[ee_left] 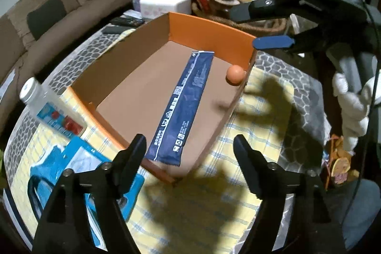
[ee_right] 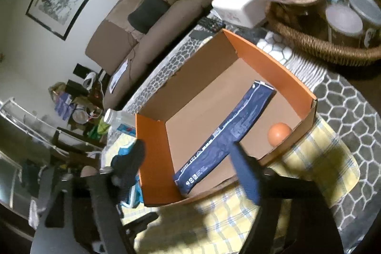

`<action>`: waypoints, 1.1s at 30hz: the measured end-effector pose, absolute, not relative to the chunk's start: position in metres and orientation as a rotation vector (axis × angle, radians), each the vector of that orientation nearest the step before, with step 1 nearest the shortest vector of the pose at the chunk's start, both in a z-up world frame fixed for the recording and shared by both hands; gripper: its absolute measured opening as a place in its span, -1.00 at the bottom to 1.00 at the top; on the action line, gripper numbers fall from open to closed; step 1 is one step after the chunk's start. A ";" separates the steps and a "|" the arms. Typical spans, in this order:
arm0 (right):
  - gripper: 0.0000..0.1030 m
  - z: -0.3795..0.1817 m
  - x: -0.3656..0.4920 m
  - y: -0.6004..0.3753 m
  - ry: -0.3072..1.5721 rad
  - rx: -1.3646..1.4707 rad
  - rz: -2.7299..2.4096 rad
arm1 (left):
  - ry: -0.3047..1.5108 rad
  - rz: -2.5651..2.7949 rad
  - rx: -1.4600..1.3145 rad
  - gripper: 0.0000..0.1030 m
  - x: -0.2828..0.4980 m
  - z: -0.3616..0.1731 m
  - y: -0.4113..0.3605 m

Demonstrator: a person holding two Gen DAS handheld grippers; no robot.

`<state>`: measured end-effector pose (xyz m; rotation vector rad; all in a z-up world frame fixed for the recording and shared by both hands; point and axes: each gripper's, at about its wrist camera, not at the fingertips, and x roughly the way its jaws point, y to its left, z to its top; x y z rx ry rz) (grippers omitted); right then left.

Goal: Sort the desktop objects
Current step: 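Lower the navy strap into the box and open the right gripper, then withdraw the right tool from the box back over the table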

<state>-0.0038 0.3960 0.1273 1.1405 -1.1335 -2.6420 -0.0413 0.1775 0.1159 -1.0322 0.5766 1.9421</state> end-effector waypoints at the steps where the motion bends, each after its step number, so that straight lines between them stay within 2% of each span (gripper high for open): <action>1: 0.73 0.130 -0.003 0.393 -1.117 1.134 -2.655 | 0.567 1.958 -1.030 0.63 -0.039 0.118 0.174; 4: 0.93 0.139 0.001 0.385 -1.052 1.108 -2.712 | 0.536 1.991 -1.037 0.77 -0.033 0.125 0.163; 7: 0.95 0.147 0.005 0.377 -0.955 1.091 -2.799 | 0.467 2.024 -1.055 0.95 -0.027 0.131 0.151; 17: 0.99 0.160 0.018 0.341 -0.541 1.169 -2.944 | 0.296 2.171 -1.049 0.95 -0.010 0.154 0.105; 33: 0.99 0.168 0.032 0.262 -0.230 1.219 -2.912 | 0.058 2.390 -1.001 0.95 0.009 0.201 0.006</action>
